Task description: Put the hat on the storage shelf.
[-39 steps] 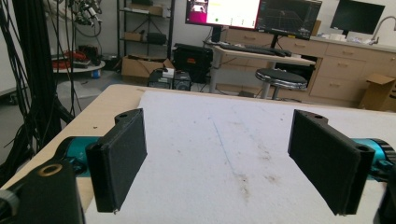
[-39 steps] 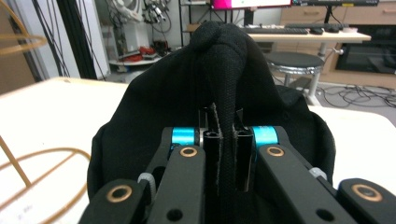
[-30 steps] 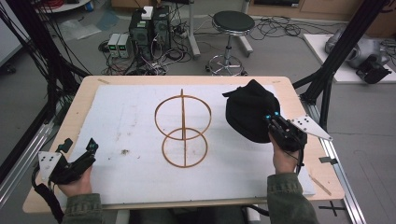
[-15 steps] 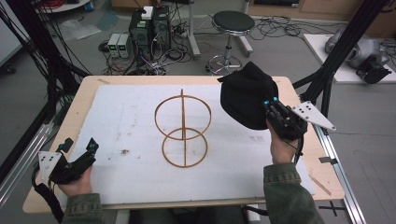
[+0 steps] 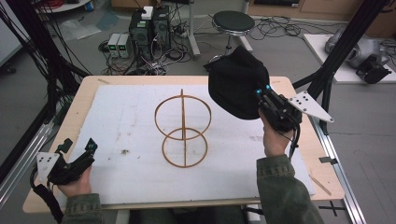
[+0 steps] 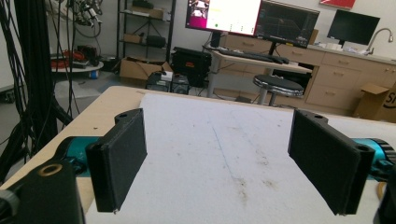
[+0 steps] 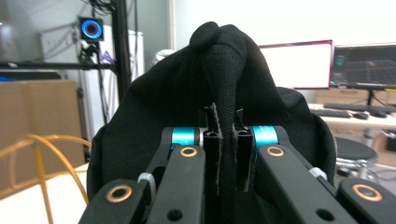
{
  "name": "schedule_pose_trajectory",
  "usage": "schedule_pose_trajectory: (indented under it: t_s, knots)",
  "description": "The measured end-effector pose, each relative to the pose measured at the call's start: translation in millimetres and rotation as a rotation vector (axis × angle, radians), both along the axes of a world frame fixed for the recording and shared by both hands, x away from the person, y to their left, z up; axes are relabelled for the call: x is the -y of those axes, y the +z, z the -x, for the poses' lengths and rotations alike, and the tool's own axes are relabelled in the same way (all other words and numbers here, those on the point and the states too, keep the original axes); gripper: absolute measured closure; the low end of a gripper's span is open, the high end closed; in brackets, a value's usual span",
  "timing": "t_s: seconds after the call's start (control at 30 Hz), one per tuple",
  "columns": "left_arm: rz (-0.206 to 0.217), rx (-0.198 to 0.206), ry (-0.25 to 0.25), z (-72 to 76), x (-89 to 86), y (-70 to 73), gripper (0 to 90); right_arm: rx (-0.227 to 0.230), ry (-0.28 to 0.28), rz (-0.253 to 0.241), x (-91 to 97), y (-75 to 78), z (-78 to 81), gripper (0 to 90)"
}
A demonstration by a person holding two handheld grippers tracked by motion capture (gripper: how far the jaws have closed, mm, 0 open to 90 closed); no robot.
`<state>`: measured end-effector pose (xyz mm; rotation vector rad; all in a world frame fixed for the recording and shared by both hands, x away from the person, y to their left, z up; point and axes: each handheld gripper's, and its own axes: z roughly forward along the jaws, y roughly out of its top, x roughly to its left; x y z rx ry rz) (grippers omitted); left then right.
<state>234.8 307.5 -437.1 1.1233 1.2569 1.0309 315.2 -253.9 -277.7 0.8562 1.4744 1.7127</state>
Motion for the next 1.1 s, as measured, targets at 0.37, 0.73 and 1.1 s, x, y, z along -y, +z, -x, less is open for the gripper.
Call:
schedule_pose_trajectory:
  t_s: [0.37, 0.73, 1.1]
  knots:
    - [0.006, 0.006, 0.0, 1.2, -1.4, 0.3, 19.5, 0.03, 0.074, -0.018, -25.7, 12.5, -2.7, 87.2]
    - [0.005, 0.003, -0.01, -0.7, -0.3, -0.4, 19.6, 0.014, 0.163, -0.057, -48.7, 13.7, -5.6, 87.2]
    - [0.005, 0.003, -0.014, 0.0, 0.1, 0.1, 19.7, 0.0, 0.293, -0.075, -77.9, 13.4, -2.1, 87.2]
